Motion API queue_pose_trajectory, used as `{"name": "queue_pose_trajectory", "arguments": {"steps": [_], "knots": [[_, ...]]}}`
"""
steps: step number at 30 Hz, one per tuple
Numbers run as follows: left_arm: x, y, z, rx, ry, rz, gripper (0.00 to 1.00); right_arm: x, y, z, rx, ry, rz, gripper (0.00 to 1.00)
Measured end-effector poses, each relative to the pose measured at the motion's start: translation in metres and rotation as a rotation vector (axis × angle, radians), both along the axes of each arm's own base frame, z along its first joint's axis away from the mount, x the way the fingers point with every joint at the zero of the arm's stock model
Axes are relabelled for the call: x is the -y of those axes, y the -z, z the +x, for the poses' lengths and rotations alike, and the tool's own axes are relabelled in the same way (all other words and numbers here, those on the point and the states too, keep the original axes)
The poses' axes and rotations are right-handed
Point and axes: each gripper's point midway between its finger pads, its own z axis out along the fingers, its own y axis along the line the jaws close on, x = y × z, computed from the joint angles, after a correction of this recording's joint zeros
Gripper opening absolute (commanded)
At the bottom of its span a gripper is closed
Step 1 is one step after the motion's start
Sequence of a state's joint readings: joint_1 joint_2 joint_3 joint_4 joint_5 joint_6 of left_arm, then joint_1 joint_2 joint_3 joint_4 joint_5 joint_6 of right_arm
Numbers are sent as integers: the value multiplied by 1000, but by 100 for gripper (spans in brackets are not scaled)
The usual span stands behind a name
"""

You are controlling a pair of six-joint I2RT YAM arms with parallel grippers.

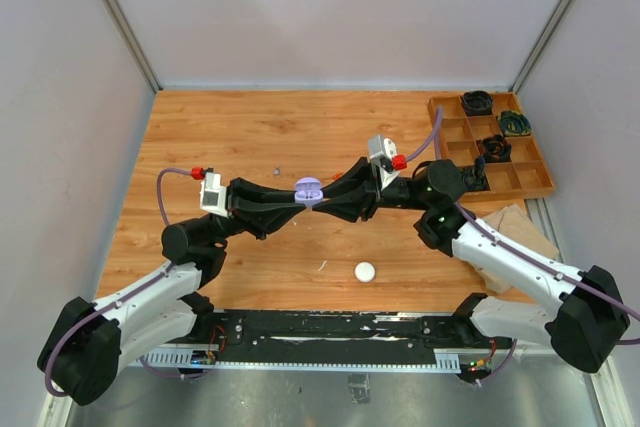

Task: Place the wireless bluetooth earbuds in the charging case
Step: Pick up the earbud from the center of the board.

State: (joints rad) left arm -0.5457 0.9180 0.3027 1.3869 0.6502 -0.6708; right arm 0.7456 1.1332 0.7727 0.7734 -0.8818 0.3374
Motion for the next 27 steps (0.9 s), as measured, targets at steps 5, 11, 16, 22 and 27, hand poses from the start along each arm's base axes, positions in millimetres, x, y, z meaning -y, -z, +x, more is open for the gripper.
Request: {"name": "queue_pose_trajectory", "arguments": {"steps": [5,11,16,22,27], "knots": [[-1,-2,-1,2,2,-9,0,-1,-2,0,-10,-8,19,32],[-1,-4,-1,7,5,-22,0,-3,-5,1,-14,-13,34,35],[-1,-4,-1,2,11,-28,0,-3,-5,1,-14,-14,38,37],[-1,-4,0,-2,13,-30,0,-5,-4,2,-13,-15,40,37],[0,-4,0,-3,12,-30,0,-6,-4,2,-14,-18,41,34]]}}
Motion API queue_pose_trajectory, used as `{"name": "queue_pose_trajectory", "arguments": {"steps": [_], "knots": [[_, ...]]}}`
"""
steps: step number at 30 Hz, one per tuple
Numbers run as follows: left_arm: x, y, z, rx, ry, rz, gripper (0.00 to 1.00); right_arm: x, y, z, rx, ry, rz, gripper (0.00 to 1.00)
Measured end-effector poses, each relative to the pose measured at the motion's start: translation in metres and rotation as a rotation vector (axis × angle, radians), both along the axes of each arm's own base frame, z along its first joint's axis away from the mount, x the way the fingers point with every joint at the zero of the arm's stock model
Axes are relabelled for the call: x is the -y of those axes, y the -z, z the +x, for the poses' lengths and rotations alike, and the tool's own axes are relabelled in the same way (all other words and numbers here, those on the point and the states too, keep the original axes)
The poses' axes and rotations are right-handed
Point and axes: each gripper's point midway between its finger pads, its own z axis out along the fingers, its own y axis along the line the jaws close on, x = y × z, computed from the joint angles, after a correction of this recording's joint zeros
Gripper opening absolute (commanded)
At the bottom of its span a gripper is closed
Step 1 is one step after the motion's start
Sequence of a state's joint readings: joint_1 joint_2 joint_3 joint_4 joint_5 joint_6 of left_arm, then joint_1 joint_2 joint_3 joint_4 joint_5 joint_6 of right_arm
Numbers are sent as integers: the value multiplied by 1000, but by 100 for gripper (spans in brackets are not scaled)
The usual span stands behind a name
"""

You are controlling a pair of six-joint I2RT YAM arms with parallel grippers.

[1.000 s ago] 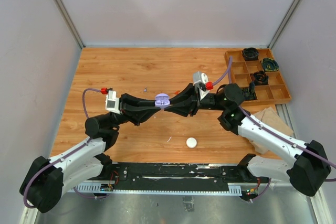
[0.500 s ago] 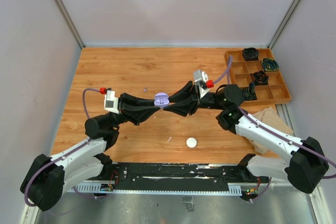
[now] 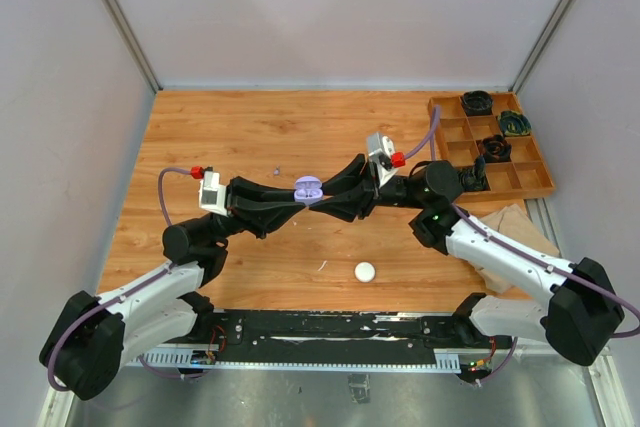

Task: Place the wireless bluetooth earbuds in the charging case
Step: Pick up the earbud from the center of the board.

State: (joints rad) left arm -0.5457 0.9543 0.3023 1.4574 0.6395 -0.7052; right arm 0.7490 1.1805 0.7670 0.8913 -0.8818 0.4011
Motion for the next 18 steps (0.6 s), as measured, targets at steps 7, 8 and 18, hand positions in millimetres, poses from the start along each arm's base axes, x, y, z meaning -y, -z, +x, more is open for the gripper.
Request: {"name": "queue_pose_trajectory", "arguments": {"steps": [7,8,18], "knots": [[1,1,2,-2,-7,0,1,-1,1,0,-11,-5,-2,24],[0,1,2,-3,-10,-1,1,-1,1,0,-11,-5,-2,22],[-1,9,5,-36,-51,27,36,-1,9,1,-23,6,-21,8]]}}
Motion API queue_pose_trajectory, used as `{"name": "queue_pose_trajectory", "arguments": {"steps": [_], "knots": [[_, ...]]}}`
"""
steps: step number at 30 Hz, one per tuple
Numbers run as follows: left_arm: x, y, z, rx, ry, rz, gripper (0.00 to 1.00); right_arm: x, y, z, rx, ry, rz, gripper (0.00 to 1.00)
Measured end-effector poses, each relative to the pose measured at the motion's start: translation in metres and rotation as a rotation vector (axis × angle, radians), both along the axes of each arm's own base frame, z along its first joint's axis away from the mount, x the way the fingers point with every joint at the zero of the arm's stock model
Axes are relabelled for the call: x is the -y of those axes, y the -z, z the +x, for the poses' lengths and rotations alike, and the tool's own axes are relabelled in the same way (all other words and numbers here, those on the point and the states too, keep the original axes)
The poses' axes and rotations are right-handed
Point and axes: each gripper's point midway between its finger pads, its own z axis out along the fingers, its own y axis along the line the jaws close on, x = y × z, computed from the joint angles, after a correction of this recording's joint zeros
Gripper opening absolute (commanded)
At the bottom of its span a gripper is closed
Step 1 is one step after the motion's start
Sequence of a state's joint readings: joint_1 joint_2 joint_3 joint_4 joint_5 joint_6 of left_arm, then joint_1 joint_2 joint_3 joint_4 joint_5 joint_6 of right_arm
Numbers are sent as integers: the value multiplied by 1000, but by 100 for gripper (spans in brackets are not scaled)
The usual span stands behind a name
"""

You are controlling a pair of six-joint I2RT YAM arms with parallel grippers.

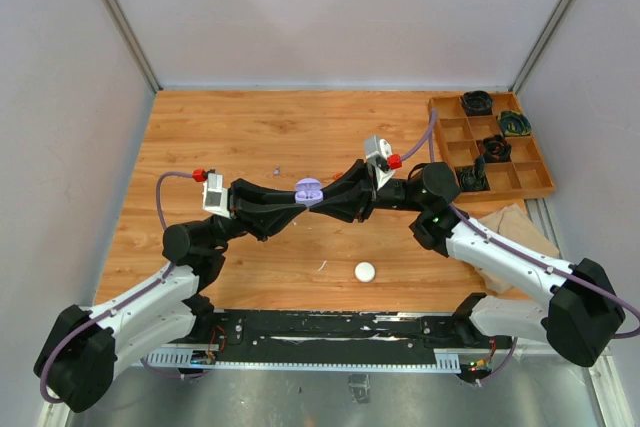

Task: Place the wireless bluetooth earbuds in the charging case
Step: Pick up the earbud from the center of the board.

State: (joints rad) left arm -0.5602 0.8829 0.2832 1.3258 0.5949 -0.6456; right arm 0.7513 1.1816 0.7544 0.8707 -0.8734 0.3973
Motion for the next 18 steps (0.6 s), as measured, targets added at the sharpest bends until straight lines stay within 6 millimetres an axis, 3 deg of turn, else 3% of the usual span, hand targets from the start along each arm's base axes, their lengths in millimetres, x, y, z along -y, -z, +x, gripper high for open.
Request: {"name": "queue_pose_trajectory", "arguments": {"steps": [7,13,18], "knots": [[-7,17,18,-101,-124,61,62,14,11,19,-3,117,-22,8],[-16,50,54,-303,-290,149,70,28,23,30,22,233,-61,8],[-30,76,95,-508,-489,240,73,39,43,41,30,335,-105,8]]}}
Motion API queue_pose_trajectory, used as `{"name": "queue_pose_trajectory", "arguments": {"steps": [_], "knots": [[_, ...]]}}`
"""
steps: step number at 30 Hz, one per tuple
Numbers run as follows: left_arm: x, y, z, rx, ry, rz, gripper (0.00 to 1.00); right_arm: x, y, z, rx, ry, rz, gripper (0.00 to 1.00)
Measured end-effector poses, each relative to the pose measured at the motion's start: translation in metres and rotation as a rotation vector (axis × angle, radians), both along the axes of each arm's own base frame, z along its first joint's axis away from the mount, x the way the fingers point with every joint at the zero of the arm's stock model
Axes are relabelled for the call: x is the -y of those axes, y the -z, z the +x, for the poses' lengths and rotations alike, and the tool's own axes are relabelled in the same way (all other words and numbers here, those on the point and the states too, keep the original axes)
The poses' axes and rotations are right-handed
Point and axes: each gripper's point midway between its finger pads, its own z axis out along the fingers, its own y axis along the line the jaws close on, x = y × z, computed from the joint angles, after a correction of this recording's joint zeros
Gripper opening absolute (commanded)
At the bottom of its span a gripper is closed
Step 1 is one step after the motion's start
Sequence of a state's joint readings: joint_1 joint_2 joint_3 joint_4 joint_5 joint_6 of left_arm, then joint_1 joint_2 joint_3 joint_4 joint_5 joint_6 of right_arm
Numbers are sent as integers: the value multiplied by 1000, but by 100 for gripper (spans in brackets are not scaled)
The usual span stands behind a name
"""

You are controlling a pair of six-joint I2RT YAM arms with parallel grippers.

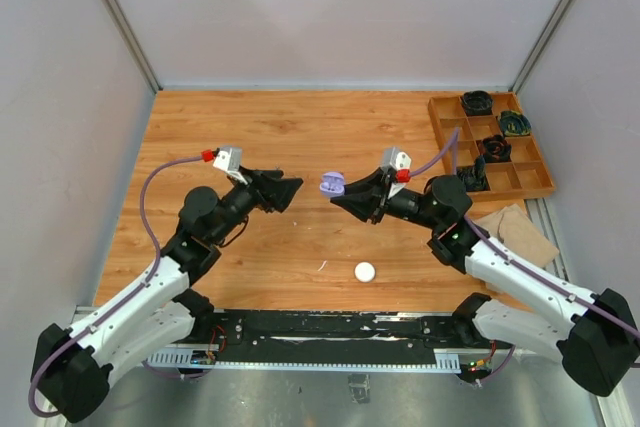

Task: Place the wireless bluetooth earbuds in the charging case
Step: Pick up the earbud from the center of the board.

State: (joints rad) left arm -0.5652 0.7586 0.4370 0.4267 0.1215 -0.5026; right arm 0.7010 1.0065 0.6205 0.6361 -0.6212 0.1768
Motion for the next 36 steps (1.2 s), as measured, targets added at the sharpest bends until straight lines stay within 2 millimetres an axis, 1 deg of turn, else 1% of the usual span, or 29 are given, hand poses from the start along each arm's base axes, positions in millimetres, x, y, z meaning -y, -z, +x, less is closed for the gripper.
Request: {"name": "queue_pose_trajectory", "arguments": {"steps": [4,7,13,18,28,32,36], "knots": [[-9,22,31,-144,-138,88,74,10,24,6,-14,76,-42,8],[-14,45,52,-252,-217,166,74,17,36,10,-15,123,-62,8],[-27,94,93,-441,-342,318,73,28,47,16,-2,190,-78,8],[-39,128,124,-542,-409,403,72,35,56,17,0,225,-90,8],[-58,184,187,-690,-450,508,69,41,52,20,24,263,-80,8],[-59,200,202,-730,-431,544,69,41,52,21,27,268,-80,8],[-53,212,207,-757,-389,577,69,42,52,21,27,271,-81,8]]}}
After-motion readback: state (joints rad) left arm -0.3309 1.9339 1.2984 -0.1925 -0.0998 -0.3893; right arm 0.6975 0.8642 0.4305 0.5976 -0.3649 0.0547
